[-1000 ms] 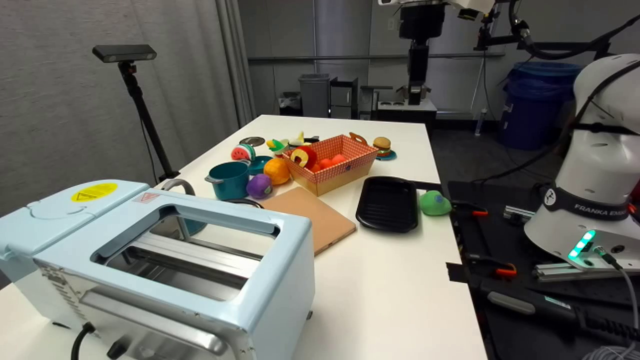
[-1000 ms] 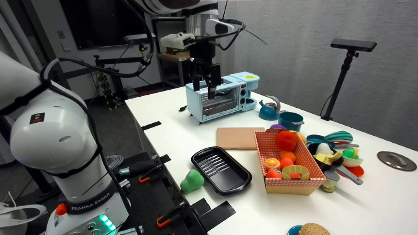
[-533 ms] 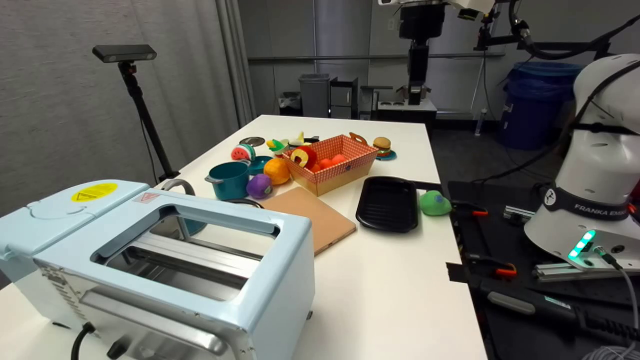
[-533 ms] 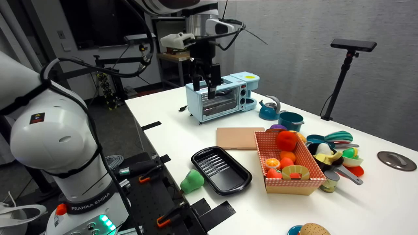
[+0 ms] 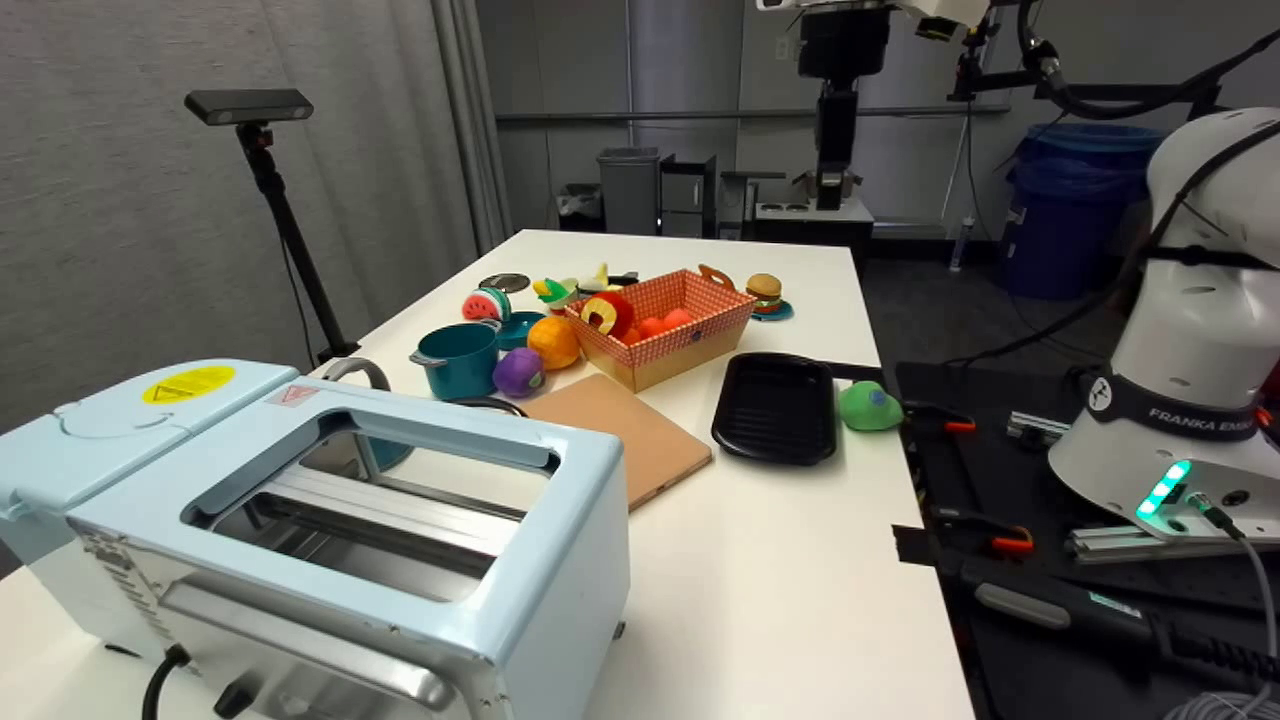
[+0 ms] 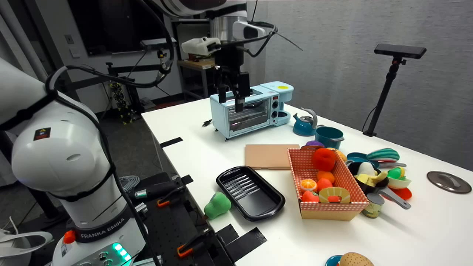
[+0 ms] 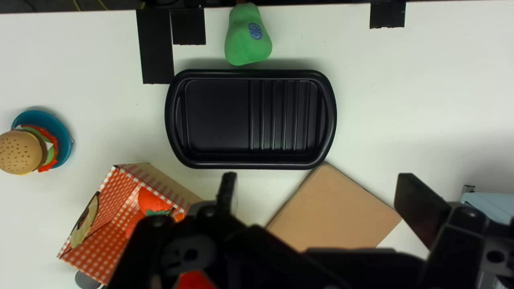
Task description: Remove the red plushy from the basket and put it on the table
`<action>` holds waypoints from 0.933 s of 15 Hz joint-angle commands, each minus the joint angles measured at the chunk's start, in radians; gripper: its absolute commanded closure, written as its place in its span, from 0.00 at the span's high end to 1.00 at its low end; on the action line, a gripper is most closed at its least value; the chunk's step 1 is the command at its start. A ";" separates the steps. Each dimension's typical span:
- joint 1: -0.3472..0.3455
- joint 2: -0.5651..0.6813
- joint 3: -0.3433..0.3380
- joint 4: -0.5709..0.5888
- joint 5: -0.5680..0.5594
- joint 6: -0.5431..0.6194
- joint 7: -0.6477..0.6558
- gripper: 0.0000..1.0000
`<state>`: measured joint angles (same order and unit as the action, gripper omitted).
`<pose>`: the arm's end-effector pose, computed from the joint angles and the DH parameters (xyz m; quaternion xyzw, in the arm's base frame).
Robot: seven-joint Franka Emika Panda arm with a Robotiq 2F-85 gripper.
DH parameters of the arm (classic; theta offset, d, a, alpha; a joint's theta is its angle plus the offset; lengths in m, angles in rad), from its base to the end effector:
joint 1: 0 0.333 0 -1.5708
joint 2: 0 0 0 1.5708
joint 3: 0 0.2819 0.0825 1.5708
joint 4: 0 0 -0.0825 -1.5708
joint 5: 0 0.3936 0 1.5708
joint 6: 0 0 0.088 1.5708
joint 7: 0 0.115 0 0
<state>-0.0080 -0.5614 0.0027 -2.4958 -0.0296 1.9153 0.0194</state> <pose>0.4028 -0.0045 0.4361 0.9998 -0.0074 -0.0095 0.0147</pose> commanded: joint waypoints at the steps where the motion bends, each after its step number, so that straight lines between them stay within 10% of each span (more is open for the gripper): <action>1: 0.001 0.006 0.000 0.004 0.002 -0.004 0.000 1.00; 14: 0.003 0.261 0.050 0.112 -0.006 0.160 0.045 1.00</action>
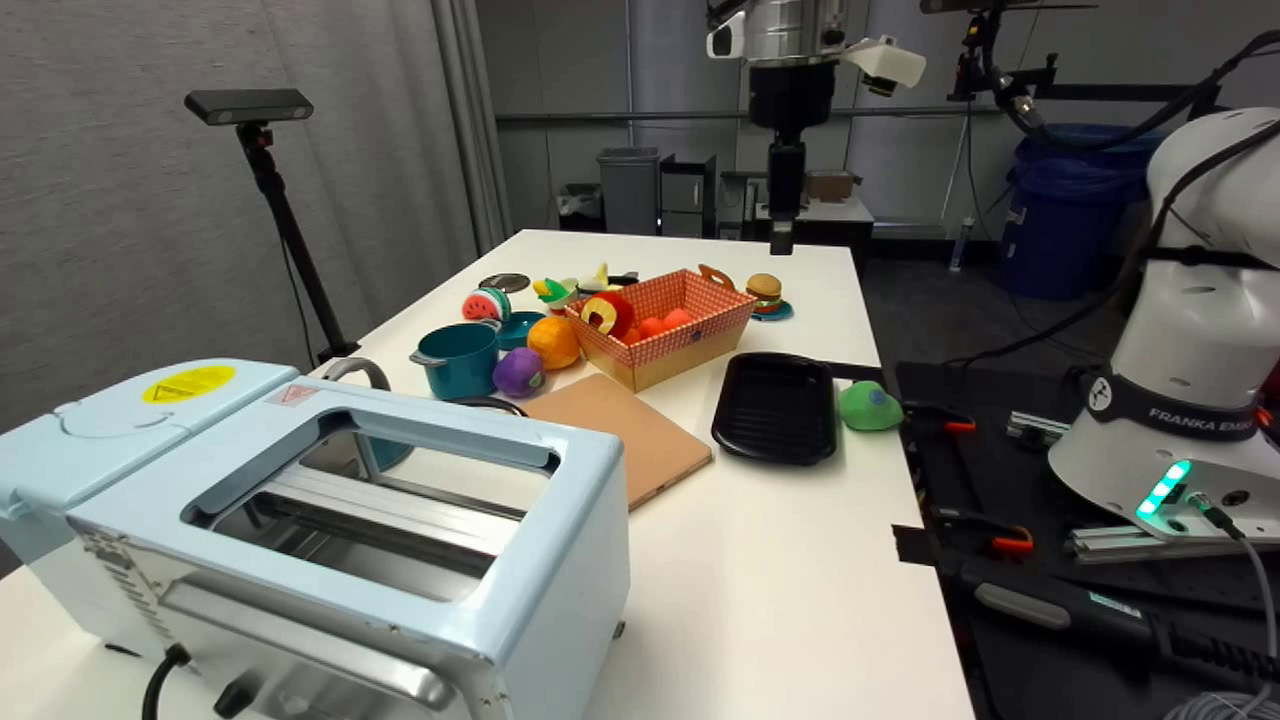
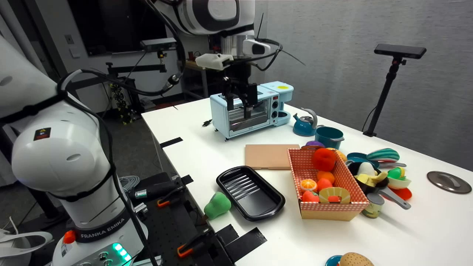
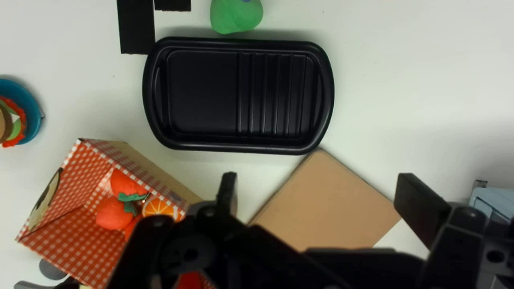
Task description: Remove the red plushy from the basket and put it on the table
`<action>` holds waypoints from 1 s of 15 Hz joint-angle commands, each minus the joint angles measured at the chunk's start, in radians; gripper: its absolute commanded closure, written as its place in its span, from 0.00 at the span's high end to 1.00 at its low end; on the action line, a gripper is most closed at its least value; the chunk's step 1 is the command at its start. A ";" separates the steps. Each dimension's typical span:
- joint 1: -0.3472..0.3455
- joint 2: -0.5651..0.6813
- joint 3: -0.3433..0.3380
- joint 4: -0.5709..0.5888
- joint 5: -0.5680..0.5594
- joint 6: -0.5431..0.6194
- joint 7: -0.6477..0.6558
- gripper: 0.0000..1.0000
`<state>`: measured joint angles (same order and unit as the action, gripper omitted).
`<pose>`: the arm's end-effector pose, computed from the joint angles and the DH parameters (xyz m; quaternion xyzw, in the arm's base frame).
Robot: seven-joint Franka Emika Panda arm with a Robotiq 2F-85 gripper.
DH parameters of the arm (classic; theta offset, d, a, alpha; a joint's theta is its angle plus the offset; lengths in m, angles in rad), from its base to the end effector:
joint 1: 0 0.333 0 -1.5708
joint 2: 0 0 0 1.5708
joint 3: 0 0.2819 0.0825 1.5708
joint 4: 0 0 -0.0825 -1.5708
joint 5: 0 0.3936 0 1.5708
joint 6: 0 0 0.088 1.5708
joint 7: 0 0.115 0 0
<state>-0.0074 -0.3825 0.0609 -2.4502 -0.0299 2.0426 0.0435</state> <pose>0.4413 0.0212 0.3928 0.9996 0.0096 -0.0118 0.0252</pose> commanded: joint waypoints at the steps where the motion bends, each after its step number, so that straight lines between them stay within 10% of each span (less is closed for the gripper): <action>1: 0.000 0.105 -0.016 0.085 -0.001 0.043 0.014 1.00; 15: -0.039 0.350 -0.152 0.376 0.164 0.048 -0.077 1.00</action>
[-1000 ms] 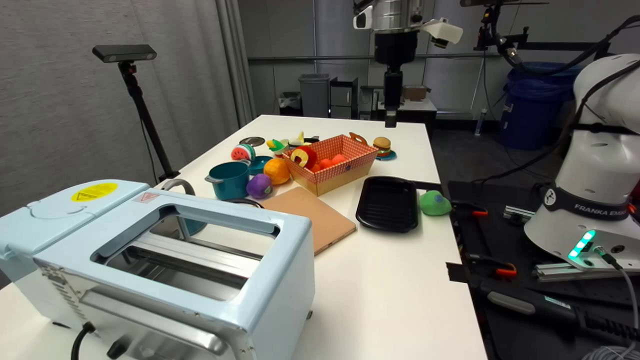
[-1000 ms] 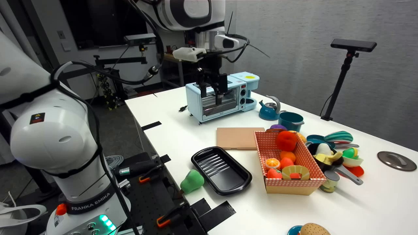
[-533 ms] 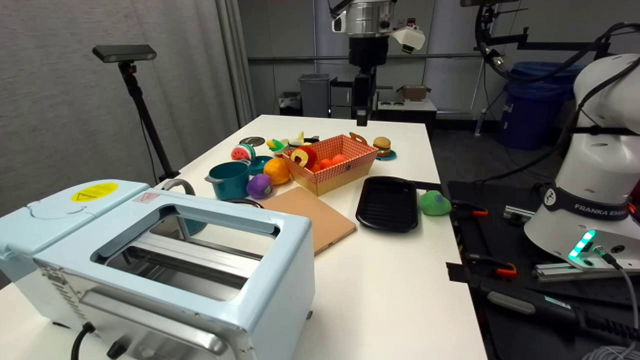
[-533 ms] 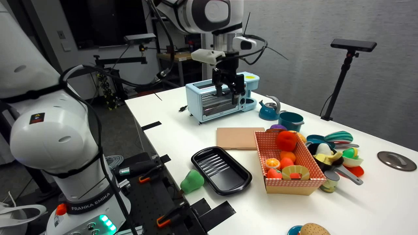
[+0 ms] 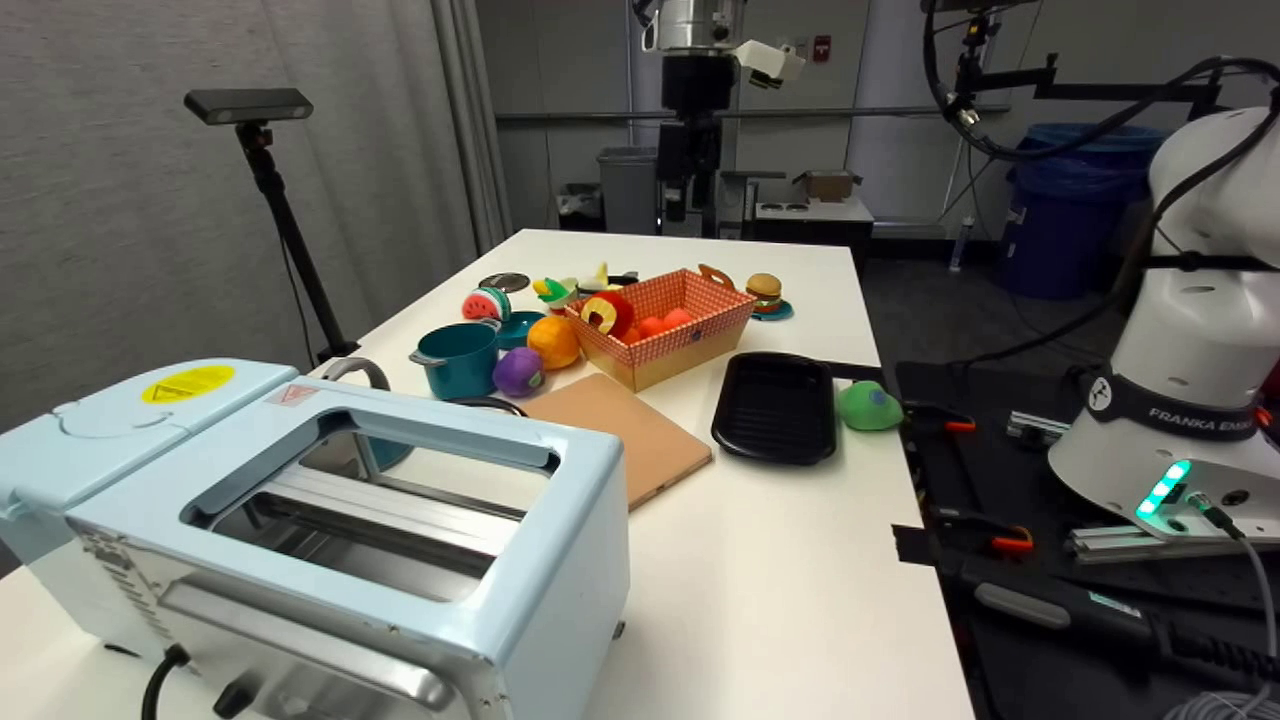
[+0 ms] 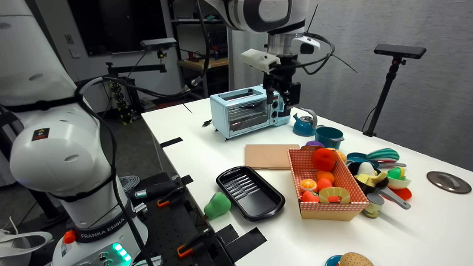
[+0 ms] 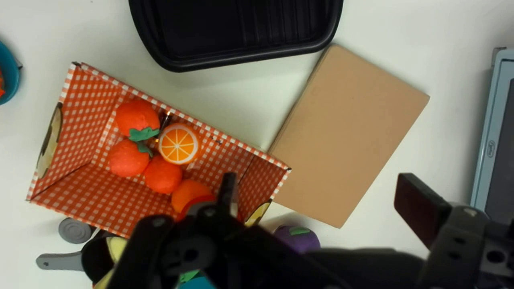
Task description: Remove the red plushy from the basket and put it on the table
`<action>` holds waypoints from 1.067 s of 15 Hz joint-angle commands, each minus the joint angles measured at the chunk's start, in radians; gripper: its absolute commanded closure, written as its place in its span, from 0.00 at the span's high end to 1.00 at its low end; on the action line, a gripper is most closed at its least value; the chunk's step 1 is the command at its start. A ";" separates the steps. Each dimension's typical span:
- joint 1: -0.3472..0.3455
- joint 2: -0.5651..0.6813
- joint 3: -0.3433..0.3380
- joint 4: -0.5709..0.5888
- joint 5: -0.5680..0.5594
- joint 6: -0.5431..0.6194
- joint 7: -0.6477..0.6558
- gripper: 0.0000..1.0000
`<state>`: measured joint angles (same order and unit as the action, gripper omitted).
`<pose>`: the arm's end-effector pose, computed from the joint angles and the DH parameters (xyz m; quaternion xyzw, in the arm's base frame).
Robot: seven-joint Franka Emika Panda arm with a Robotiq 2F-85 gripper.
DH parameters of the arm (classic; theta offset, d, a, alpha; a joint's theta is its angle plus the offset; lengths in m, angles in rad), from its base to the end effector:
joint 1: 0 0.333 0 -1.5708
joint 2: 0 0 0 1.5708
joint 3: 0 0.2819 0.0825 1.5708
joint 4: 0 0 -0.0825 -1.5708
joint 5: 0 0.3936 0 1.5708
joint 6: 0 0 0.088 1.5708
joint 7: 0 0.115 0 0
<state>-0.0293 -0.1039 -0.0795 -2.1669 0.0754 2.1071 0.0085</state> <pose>0.5290 -0.0540 0.3976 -0.9961 0.0769 -0.0236 0.0358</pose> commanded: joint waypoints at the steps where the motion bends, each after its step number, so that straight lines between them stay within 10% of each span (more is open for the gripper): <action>1: -0.020 0.092 -0.015 0.118 0.070 -0.021 -0.049 1.00; 16: -0.117 0.290 -0.020 0.294 0.146 -0.020 -0.180 1.00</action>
<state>-0.1209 0.1725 -0.1021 -1.8898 0.1762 2.0998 -0.1123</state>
